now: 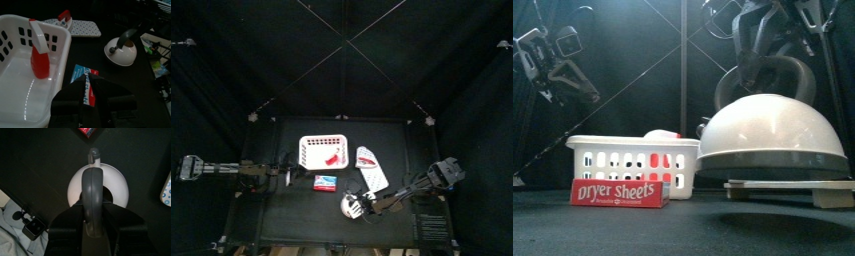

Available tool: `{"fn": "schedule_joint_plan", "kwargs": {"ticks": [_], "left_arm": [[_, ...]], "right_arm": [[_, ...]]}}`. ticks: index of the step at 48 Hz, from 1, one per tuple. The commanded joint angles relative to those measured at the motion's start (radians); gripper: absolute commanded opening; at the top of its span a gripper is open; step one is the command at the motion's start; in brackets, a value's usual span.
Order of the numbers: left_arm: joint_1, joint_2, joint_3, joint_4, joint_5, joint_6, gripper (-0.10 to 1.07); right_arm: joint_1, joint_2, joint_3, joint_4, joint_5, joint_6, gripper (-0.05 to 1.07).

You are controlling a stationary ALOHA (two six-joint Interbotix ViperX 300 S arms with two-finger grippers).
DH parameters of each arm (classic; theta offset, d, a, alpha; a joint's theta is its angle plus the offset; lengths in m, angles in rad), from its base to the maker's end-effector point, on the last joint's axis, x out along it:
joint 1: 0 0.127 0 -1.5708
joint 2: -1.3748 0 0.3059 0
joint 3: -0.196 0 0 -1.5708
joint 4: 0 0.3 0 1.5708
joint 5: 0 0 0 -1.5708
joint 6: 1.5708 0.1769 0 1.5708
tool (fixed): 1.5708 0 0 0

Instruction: Place kettle on board

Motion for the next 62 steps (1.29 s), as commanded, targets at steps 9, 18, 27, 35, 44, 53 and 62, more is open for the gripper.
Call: {"fn": "schedule_joint_plan", "kwargs": {"ticks": [9,18,27,35,44,53,62], "left_arm": [[0.002,0.002,-0.014,0.000,-0.005,0.002,0.60],[0.003,0.002,-0.012,-0.002,-0.005,0.002,0.60],[0.003,0.002,-0.011,-0.002,-0.005,0.002,0.60],[0.003,0.002,-0.011,-0.003,-0.003,0.000,0.60],[0.005,0.002,-0.009,-0.003,-0.005,0.000,0.60],[0.005,0.002,-0.006,-0.003,-0.003,0.000,0.60],[0.005,0.002,-0.006,-0.003,-0.005,0.000,0.60]], "right_arm": [[-0.005,-0.146,0.017,-0.046,0.077,-0.002,0.65],[-0.028,-0.272,0.106,-0.072,0.189,0.003,0.65],[-0.067,-0.425,0.258,-0.124,0.187,0.028,0.65],[-0.144,-0.554,0.410,-0.138,0.091,0.061,0.65],[-0.219,-0.635,0.528,-0.138,-0.054,0.066,0.65],[-0.264,-0.640,0.572,-0.138,-0.112,0.058,0.65],[-0.268,-0.630,0.575,-0.138,-0.120,0.058,0.65]]}}
